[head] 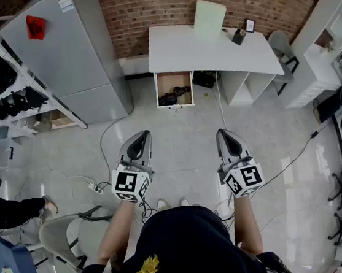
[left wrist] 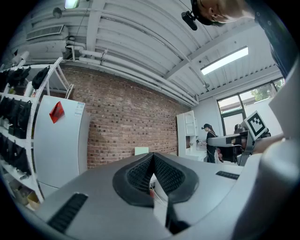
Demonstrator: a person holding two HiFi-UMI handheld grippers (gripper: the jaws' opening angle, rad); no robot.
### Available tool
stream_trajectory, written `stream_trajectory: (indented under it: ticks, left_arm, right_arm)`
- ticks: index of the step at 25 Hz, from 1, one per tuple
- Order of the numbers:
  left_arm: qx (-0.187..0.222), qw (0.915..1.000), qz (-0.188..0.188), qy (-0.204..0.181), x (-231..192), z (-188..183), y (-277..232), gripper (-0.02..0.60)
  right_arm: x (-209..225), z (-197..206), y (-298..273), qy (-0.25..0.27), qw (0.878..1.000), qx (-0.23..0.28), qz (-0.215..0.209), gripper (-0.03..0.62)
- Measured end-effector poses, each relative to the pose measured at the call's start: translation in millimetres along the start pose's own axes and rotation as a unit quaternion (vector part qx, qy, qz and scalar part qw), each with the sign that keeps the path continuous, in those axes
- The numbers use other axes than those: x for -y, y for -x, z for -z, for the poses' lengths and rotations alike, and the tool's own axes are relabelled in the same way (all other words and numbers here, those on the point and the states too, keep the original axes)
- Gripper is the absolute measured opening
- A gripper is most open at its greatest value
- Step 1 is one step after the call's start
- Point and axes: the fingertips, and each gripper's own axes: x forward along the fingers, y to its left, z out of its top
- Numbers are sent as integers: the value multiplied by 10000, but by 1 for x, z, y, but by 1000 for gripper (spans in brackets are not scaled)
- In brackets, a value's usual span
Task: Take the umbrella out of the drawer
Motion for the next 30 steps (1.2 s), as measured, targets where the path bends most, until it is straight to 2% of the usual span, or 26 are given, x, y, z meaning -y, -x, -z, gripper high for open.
stream_trajectory:
  ticks: [8, 13, 22, 23, 25, 28, 30]
  left_arm:
    - [-51, 10000, 13, -52, 13, 1, -6, 15]
    - [-73, 9999, -25, -112, 7, 1, -7, 17]
    - [-103, 9994, -283, -182, 2, 4, -5, 17]
    - [-112, 9993, -333, -132, -1, 5, -5, 24]
    - [-100, 9993, -373, 4, -4, 5, -5, 91]
    - [-58, 9993, -364, 116, -8, 4, -5, 111]
    - [-47, 9991, -389, 143, -10, 4, -6, 149]
  right_arm:
    - [11, 2, 7, 76, 9999, -98, 5, 23]
    - [-7, -3, 6, -89, 9981, -5, -608, 23]
    - [-11, 3, 7, 73, 9979, -122, -627, 23]
    - [-11, 4, 7, 50, 9980, -125, -625, 23]
    - [-11, 4, 7, -6, 9978, -111, -652, 23]
    - [-11, 3, 6, -31, 9976, -96, -679, 23]
    - [-10, 4, 5, -43, 9976, -107, -676, 23]
